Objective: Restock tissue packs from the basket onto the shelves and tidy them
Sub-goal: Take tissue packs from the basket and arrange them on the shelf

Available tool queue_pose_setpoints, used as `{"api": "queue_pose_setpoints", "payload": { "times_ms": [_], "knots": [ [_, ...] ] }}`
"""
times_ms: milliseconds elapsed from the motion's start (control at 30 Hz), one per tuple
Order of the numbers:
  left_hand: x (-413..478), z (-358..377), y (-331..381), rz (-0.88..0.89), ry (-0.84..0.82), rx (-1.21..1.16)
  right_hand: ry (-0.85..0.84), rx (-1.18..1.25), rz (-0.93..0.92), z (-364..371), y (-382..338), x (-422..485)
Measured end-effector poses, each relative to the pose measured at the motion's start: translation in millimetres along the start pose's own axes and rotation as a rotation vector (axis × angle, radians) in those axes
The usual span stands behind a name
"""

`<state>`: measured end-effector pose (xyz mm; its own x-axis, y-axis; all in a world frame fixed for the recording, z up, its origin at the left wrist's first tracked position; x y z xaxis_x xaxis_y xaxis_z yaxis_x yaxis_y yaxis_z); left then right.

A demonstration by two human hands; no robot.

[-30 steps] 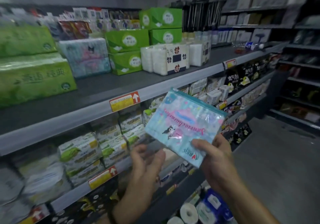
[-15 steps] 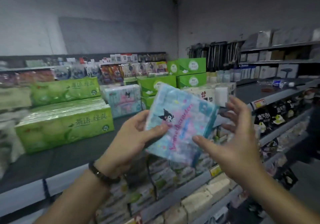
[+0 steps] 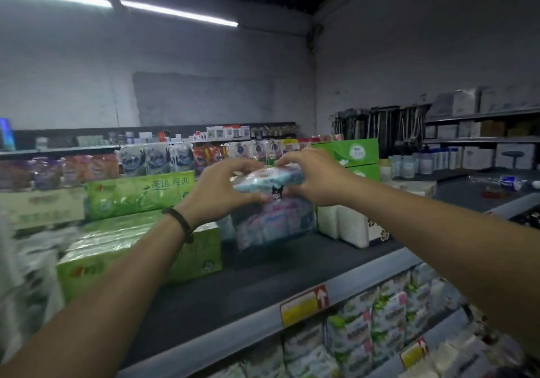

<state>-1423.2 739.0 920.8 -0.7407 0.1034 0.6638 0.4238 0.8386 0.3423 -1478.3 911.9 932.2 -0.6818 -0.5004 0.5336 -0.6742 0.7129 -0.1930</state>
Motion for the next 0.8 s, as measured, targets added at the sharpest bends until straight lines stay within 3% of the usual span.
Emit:
{"api": "queue_pose_setpoints", "payload": {
  "times_ms": [67,200,367,600,800],
  "knots": [
    [-0.8,-8.4,-32.3,-0.021,0.065,-0.032,-0.021,0.025,0.014,16.5,-0.8,24.4],
    [-14.4,-6.5,-101.3,-0.186,0.124,-0.359,-0.08,0.062,0.049,56.5,1.6,58.0],
    [-5.1,-2.1,-124.7,-0.189,0.109,-0.123,-0.09,0.102,0.07,95.0,10.0,86.5],
    [-4.3,13.8,-127.1,-0.188,0.133,0.147,-0.083,-0.054,0.046,125.9,3.2,105.7],
    [-2.5,22.6,-131.9,-0.197,0.056,0.342,-0.058,-0.147,0.055,148.6,-1.6,105.2]
  ]
}}
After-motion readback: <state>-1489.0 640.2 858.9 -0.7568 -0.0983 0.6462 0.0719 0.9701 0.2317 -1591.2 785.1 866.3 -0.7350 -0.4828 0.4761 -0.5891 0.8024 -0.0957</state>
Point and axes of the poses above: each hand's wrist, its own x-axis towards the middle knuckle, its own z-axis out of the palm, y = z × x, the point moved 8 cm from there along x, towards the middle knuckle, and after that the axes turned 1 degree about z, right-handed, at the moved point
